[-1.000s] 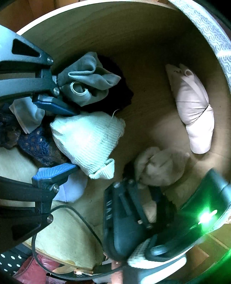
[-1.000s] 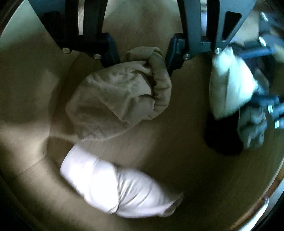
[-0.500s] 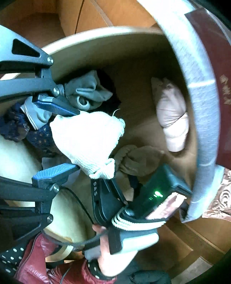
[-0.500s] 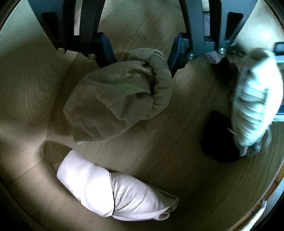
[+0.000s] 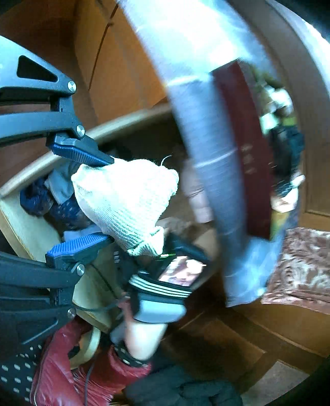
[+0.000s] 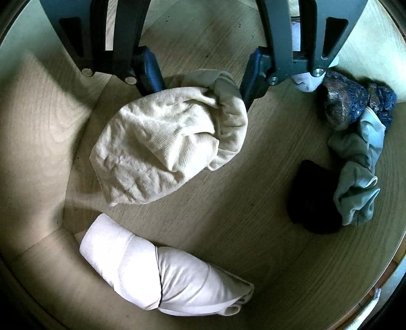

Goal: Take underwear out of drawer
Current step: 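Carry the white knit cloth into the tin tray with the left tool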

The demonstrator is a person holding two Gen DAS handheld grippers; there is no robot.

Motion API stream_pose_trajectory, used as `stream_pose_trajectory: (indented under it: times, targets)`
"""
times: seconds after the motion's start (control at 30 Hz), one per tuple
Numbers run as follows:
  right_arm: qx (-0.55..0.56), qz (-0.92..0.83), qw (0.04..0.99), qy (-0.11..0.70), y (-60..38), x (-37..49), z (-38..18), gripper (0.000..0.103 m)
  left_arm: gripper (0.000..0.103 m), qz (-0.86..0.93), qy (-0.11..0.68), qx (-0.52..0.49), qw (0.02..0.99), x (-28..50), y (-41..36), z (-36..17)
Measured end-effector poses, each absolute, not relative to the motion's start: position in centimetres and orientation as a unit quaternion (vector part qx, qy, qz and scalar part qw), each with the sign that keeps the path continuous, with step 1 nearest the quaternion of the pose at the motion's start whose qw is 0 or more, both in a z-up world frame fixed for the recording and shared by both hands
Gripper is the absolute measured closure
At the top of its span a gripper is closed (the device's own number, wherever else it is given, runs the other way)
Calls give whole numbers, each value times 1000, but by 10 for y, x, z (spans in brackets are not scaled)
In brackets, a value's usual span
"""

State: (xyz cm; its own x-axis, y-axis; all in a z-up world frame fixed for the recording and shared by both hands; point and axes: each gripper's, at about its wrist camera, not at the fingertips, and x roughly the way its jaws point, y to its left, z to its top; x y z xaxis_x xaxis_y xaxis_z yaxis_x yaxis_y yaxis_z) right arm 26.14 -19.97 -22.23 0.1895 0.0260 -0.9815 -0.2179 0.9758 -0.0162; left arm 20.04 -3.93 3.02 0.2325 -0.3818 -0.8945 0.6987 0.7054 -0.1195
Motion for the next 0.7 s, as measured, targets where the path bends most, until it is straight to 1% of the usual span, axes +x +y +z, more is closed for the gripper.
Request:
stream_pose_trajectory:
  times: [0.23,0.4,0.57,0.7]
  targets:
    - [-76,80,767,632,-197,260,-220,44,50,-330,464,156,807,243,-37,101]
    - [-77,80,767,632,-197,261,-219,44,50,-304,445,154,828,294,-52,135]
    - [-77,82,767,632,-197,262,-219,42,50,-285,450,147,834,343,-71,139]
    - [-76,83,767,632,-196,261,-221,41,50,-285,469,121,827,378,-81,123]
